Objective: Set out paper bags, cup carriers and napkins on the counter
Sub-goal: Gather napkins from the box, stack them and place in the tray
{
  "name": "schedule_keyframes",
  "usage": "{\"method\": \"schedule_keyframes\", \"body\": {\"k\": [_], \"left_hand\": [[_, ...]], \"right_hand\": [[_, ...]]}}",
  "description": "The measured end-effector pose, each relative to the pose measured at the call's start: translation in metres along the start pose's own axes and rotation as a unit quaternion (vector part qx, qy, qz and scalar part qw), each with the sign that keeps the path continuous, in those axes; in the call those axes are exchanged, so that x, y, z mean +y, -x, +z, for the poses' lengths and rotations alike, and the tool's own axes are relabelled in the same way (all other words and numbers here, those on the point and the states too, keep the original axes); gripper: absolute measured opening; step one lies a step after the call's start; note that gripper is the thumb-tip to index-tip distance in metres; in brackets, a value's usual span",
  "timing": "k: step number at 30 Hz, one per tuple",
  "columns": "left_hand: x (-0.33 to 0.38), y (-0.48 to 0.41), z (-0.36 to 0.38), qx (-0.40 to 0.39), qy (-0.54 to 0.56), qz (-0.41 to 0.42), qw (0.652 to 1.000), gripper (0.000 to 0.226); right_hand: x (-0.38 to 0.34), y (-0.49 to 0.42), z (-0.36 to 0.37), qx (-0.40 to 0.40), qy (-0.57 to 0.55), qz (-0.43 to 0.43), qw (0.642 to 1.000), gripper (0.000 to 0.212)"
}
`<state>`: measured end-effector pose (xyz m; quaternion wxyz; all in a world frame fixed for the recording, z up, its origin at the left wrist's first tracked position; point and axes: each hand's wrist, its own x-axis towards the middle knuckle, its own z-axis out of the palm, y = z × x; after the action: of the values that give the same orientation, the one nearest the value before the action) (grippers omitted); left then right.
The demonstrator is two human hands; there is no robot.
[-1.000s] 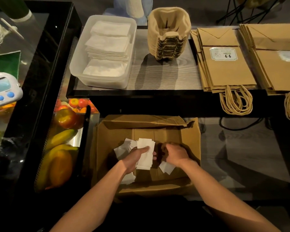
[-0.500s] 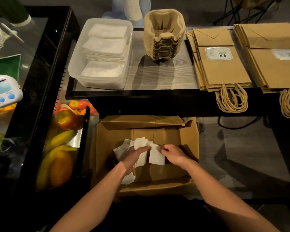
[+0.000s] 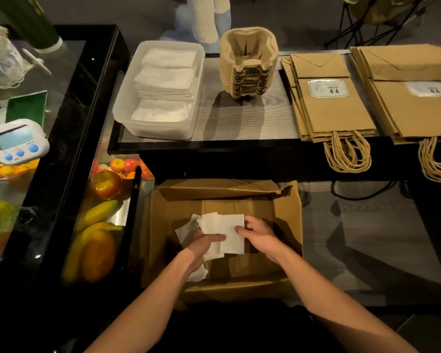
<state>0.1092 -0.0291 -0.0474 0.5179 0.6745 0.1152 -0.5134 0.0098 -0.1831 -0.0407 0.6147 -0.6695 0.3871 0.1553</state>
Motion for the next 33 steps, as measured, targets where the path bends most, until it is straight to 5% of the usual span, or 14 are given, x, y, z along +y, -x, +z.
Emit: {"method": "schedule_keyframes", "body": {"k": [4, 11, 16, 19, 21, 27, 33], "left_hand": [[-0.002, 0.004, -0.005, 0.014, 0.061, -0.024, 0.998, 0.054], [-0.008, 0.007, -0.025, -0.114, 0.207, -0.007, 0.972, 0.082], [-0.014, 0.011, -0.033, -0.096, 0.173, -0.008, 0.980, 0.062], [-0.020, 0.011, -0.039, -0.049, 0.158, -0.012, 0.986, 0.046], [-0.025, 0.009, -0.043, 0.006, 0.173, -0.007, 0.985, 0.043], [-0.023, 0.011, -0.051, 0.058, 0.149, -0.027, 0.987, 0.028], [-0.024, 0.008, -0.055, 0.076, 0.135, -0.035, 0.987, 0.030]], "right_hand": [[-0.006, 0.001, 0.007, 0.048, -0.029, -0.004, 0.998, 0.025], [-0.038, 0.007, 0.030, -0.051, -0.053, -0.060, 0.995, 0.009], [-0.037, -0.002, 0.051, -0.024, 0.075, -0.082, 0.994, 0.027], [-0.027, -0.011, 0.052, 0.086, 0.110, -0.086, 0.987, 0.033], [-0.015, -0.020, 0.049, 0.144, 0.189, -0.065, 0.969, 0.034], [0.015, -0.039, 0.064, 0.058, 0.449, -0.084, 0.888, 0.065], [0.017, -0.048, 0.070, 0.105, 0.498, -0.109, 0.854, 0.061]]}}
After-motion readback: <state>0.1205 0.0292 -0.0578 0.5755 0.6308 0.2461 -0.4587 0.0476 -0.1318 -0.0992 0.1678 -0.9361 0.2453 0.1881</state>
